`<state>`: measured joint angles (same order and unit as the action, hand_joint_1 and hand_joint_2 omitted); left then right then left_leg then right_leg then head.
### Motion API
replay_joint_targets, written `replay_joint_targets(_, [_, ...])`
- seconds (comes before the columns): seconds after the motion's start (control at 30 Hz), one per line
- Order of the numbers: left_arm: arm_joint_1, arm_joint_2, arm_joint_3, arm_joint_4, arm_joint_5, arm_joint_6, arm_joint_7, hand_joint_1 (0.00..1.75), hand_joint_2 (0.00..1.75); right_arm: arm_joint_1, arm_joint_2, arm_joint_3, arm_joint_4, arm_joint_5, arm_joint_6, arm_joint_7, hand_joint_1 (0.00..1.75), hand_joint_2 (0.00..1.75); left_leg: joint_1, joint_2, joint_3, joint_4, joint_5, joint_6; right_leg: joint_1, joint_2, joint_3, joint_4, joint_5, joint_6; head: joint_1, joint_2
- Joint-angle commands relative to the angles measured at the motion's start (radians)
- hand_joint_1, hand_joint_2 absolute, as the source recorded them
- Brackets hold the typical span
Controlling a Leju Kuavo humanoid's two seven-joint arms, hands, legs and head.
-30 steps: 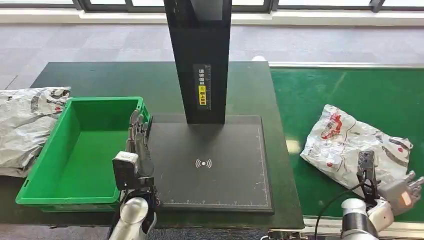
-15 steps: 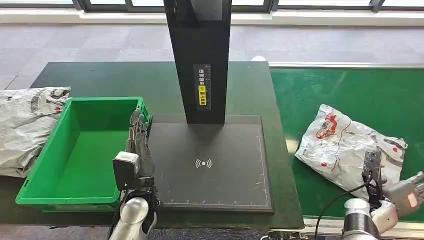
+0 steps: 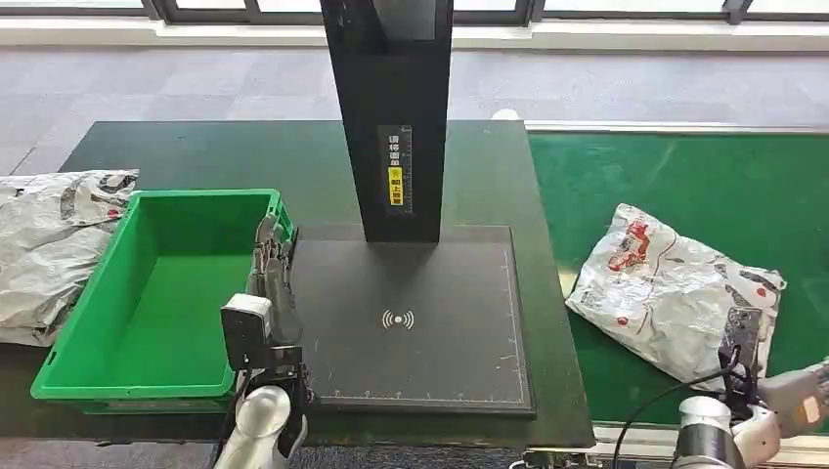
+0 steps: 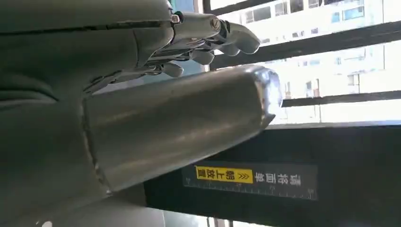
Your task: Moved the parcel from conveyor to table for the left to box.
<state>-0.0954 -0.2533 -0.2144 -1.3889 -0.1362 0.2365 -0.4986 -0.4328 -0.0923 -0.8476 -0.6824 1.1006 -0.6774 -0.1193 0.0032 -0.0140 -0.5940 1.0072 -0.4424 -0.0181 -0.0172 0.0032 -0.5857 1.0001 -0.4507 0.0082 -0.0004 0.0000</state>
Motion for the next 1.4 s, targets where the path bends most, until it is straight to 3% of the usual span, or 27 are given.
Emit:
replay_joint_targets(0.03, [-0.089,-0.006,-0.048,0.206,-0.114,0.085,0.132,0.00,0.00,-0.088,0.034,0.158,0.319,0.323,0.203,0.289,0.00,1.75,0.001,0.006,0.003,-0.002,0.000,0.000,0.002,0.005,0.002,-0.003,0.003,-0.001,0.000,0.000])
replay_joint_targets(0.47, [-0.089,0.002,-0.058,0.213,-0.118,0.109,0.141,0.00,0.00,-0.104,0.079,0.237,0.344,0.420,0.270,0.298,0.00,1.75,0.001,0.005,0.002,-0.001,0.001,0.000,0.002,0.004,0.000,-0.001,0.002,-0.001,0.000,0.000])
replay_joint_targets(0.6, [-0.090,0.002,-0.055,0.218,-0.114,0.119,0.141,0.00,0.00,-0.114,0.116,0.257,0.336,0.418,0.201,0.215,0.00,1.75,0.002,0.007,0.002,-0.001,0.001,0.000,0.003,0.005,0.000,-0.002,0.003,-0.001,0.000,0.000])
replay_joint_targets(0.7, [-0.090,0.002,-0.053,0.215,-0.114,0.121,0.142,0.00,0.00,-0.125,0.135,0.270,0.333,0.421,0.187,0.215,0.00,1.75,0.002,0.008,0.003,-0.001,0.001,0.000,0.002,0.006,0.000,-0.001,0.003,-0.001,0.000,0.000])
replay_joint_targets(0.8, [-0.091,0.001,-0.049,0.219,-0.115,0.123,0.143,0.00,0.00,-0.135,0.182,0.330,0.319,0.423,0.163,0.078,0.03,1.75,0.001,0.007,0.002,0.000,0.001,0.000,0.002,0.005,-0.001,0.000,0.003,-0.001,0.000,0.000])
replay_joint_targets(0.83, [-0.090,0.002,-0.047,0.221,-0.115,0.122,0.143,0.00,0.00,-0.134,0.197,0.345,0.315,0.424,0.162,0.059,1.75,1.75,0.001,0.008,0.002,0.000,0.001,0.000,0.002,0.006,-0.001,0.000,0.003,-0.001,0.000,0.000])
replay_joint_targets(1.1, [-0.118,0.009,-0.031,0.272,-0.086,0.112,0.112,0.00,0.00,-0.106,0.250,0.441,0.318,0.425,0.207,-0.007,1.75,1.75,0.002,0.006,0.003,-0.002,0.002,0.000,0.003,0.003,0.001,-0.002,0.003,-0.001,0.000,0.000])
replay_joint_targets(1.4, [-0.129,0.012,-0.029,0.288,-0.071,0.108,0.097,0.00,0.00,-0.099,0.250,0.475,0.329,0.440,0.221,0.001,1.75,1.75,0.003,0.020,0.005,-0.002,-0.002,-0.004,0.004,0.019,-0.003,0.000,0.005,-0.005,0.000,0.000])
